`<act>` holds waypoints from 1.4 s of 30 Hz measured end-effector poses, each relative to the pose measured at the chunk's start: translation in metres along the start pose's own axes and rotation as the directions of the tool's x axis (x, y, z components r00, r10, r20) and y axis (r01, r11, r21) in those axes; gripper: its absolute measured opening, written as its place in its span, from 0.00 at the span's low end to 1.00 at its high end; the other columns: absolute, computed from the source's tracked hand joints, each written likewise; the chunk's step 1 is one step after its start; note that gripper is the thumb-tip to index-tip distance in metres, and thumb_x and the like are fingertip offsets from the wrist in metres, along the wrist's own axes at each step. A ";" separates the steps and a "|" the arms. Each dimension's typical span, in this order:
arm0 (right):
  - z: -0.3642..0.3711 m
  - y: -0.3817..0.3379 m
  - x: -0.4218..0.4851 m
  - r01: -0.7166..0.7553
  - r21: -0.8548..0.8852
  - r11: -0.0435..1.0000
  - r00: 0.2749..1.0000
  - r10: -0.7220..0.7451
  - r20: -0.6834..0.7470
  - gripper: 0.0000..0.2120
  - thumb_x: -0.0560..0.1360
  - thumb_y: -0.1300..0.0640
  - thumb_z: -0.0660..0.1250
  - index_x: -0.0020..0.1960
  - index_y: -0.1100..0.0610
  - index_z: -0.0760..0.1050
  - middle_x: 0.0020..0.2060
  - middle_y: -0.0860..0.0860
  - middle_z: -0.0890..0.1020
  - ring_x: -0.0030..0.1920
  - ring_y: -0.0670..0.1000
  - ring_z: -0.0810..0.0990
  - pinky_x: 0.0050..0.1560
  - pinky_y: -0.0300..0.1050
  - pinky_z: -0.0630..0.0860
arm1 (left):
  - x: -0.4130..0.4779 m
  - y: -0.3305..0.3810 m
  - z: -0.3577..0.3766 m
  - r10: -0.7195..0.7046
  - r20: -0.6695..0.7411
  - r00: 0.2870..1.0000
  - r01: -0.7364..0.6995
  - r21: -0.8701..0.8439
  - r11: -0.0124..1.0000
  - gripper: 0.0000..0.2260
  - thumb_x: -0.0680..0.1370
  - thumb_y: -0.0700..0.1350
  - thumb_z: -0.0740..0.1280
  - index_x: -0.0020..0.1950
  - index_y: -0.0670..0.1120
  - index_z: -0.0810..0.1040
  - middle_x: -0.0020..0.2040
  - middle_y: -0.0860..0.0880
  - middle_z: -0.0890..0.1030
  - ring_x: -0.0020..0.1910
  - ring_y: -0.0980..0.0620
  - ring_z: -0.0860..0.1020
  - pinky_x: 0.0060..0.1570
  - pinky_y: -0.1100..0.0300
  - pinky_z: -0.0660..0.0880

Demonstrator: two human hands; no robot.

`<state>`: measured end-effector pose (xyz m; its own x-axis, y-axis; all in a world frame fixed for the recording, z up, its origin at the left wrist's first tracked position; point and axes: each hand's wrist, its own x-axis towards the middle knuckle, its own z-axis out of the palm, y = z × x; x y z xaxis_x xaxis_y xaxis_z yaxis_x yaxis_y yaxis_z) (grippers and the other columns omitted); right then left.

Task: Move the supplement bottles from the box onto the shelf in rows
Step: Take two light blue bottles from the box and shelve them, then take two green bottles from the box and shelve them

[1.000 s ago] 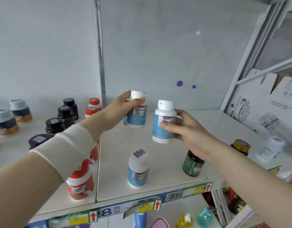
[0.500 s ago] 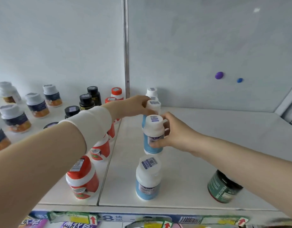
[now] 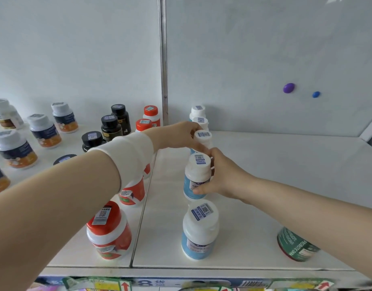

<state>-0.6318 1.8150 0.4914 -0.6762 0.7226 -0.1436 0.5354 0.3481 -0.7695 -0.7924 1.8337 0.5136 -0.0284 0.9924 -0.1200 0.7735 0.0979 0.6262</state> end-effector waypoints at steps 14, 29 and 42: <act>0.000 0.003 -0.007 -0.087 0.009 0.996 0.994 0.087 -0.060 0.36 0.65 0.57 0.78 0.66 0.53 0.60 0.46 0.41 0.72 0.50 0.45 0.75 0.45 0.37 0.72 | -0.008 -0.002 0.003 0.038 -0.040 0.998 -0.039 -0.027 0.999 0.27 0.73 0.49 0.72 0.69 0.47 0.66 0.57 0.54 0.73 0.53 0.54 0.74 0.51 0.64 0.69; 0.015 -0.099 -0.065 0.096 -0.585 0.805 0.968 -0.212 -0.133 0.28 0.76 0.48 0.63 0.69 0.62 0.61 0.67 0.60 0.67 0.67 0.60 0.68 0.64 0.50 0.67 | -0.184 0.020 -0.059 0.183 -0.302 0.936 0.239 0.922 0.304 0.19 0.79 0.48 0.61 0.69 0.46 0.66 0.62 0.46 0.75 0.61 0.46 0.73 0.59 0.54 0.69; 0.250 -0.291 -0.089 0.530 -0.747 0.400 0.752 -0.629 0.197 0.26 0.77 0.50 0.59 0.71 0.59 0.58 0.67 0.59 0.65 0.66 0.60 0.66 0.62 0.53 0.66 | -0.468 -0.119 -0.124 -0.198 -0.563 0.803 0.590 0.798 0.122 0.21 0.78 0.51 0.63 0.69 0.46 0.65 0.65 0.45 0.73 0.64 0.45 0.72 0.62 0.53 0.69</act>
<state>-0.8546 1.5001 0.5726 -0.9449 0.2071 0.2536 0.2340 0.9689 0.0808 -0.9499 1.3671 0.5903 -0.5322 0.8194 0.2129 0.5831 0.5372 -0.6095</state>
